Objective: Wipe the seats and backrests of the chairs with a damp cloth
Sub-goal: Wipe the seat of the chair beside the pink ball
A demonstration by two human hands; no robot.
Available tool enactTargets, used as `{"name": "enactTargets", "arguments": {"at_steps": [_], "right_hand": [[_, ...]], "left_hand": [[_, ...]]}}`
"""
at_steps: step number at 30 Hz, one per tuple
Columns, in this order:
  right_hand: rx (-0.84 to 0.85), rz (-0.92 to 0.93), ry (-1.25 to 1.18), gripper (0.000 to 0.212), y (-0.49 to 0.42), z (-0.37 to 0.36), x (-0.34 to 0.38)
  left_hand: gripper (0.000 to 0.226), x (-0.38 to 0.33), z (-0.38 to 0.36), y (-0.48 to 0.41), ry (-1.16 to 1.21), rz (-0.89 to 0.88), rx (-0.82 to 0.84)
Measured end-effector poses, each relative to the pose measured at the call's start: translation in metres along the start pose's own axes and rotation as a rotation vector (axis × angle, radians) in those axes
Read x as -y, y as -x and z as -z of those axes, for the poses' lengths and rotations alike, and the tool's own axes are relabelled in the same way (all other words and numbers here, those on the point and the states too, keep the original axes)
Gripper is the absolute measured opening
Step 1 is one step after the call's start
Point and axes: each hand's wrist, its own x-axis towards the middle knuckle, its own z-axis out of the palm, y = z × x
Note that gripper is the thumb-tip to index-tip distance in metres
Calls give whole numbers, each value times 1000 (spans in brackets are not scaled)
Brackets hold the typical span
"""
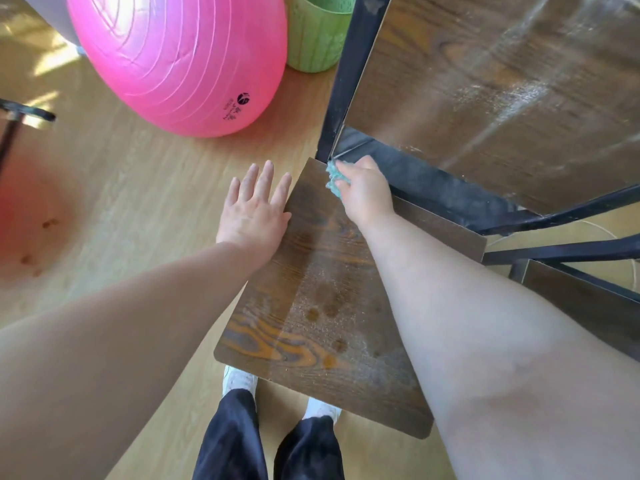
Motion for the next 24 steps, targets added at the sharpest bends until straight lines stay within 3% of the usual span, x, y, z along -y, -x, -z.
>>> {"name": "enactTargets", "arguments": {"at_steps": [8,24], "right_hand": [[40,32,75,43,20,-11,7],[154,168,36,47,164,-74,20]], "left_hand": [[61,19,1,7,24,12,49],[62,39,-16,64,46,23,64]]}}
